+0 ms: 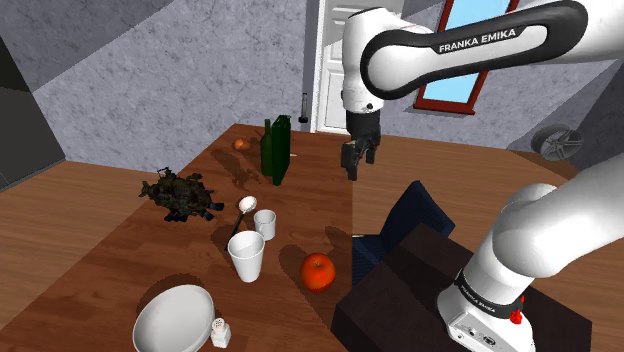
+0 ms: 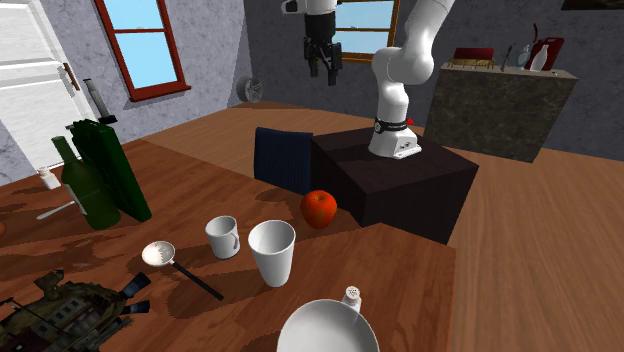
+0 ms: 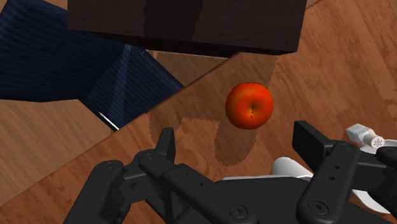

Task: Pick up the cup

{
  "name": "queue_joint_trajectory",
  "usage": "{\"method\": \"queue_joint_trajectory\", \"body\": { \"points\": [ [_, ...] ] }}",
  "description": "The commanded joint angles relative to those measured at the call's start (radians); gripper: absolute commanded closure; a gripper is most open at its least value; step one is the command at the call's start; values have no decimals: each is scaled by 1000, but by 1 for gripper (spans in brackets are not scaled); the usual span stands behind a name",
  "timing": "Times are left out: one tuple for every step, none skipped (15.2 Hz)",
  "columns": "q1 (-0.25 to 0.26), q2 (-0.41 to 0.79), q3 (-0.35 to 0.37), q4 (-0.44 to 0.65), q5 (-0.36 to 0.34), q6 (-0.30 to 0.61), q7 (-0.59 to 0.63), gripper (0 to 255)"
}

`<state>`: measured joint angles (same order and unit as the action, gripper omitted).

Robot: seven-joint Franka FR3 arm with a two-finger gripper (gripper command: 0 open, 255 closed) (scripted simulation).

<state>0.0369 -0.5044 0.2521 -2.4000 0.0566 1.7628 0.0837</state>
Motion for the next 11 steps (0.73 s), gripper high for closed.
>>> {"method": "queue_joint_trajectory", "body": {
  "points": [
    [4, 56, 32, 5, 3, 50, 41, 0],
    [5, 89, 48, 13, 1, 75, 62, 0],
    [6, 124, 64, 22, -2, 98, 83, 0],
    [7, 159, 79, 33, -6, 121, 105, 0],
    [8, 195, 94, 45, -12, 144, 128, 0],
    [8, 232, 109, 58, -20, 165, 151, 0],
    [9, 270, 122, 73, -30, 185, 175, 0],
    [10, 309, 135, 89, -42, 204, 200, 0],
    [11, 348, 148, 107, -56, 223, 225, 0],
    [13, 389, 159, 126, -71, 239, 251, 0],
    [16, 429, 169, 146, -88, 255, 277, 0]
  ]
}}
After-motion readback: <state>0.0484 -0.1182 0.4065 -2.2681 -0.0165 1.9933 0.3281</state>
